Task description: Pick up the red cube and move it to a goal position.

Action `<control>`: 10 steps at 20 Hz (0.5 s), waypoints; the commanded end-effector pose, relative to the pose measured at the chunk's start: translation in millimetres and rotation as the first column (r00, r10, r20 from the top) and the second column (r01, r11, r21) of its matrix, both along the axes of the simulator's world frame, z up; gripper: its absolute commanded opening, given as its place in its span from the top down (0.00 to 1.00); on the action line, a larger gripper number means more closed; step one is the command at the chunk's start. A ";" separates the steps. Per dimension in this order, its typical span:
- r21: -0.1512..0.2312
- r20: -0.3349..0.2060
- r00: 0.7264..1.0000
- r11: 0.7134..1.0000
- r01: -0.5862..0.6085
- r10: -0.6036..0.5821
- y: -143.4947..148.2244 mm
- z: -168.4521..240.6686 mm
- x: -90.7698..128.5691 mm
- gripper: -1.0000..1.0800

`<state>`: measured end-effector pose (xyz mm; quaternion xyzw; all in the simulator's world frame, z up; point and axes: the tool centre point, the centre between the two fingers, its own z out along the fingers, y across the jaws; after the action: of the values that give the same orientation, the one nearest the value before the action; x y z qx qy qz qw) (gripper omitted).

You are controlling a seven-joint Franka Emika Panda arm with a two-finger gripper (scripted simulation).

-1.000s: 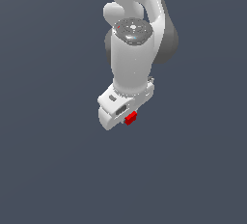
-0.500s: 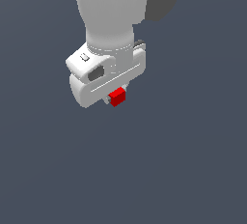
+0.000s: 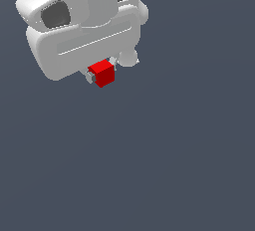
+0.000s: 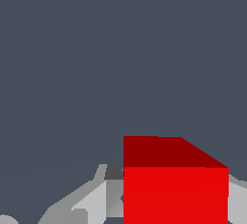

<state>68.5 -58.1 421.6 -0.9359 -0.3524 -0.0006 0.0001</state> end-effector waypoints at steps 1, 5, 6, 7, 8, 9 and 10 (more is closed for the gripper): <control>0.000 -0.001 1.000 1.000 0.000 0.000 -5.3 14.2 0.3 1.00; 0.000 -0.001 1.000 1.000 0.000 0.000 -11.3 29.0 1.2 1.00; 0.000 -0.001 1.000 1.000 0.000 0.000 -12.3 31.7 1.5 1.00; 0.000 -0.001 1.000 1.000 0.000 0.000 -13.3 34.1 1.7 1.00; 0.000 -0.001 1.000 1.000 0.000 0.000 -14.1 36.2 1.9 1.00; 0.000 -0.001 1.000 1.000 0.000 0.000 -14.8 38.0 2.1 1.00; 0.000 -0.001 1.000 1.000 0.000 0.000 -15.4 39.5 2.3 1.00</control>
<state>70.5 -72.4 457.8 -0.9359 -0.3522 0.0000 0.0002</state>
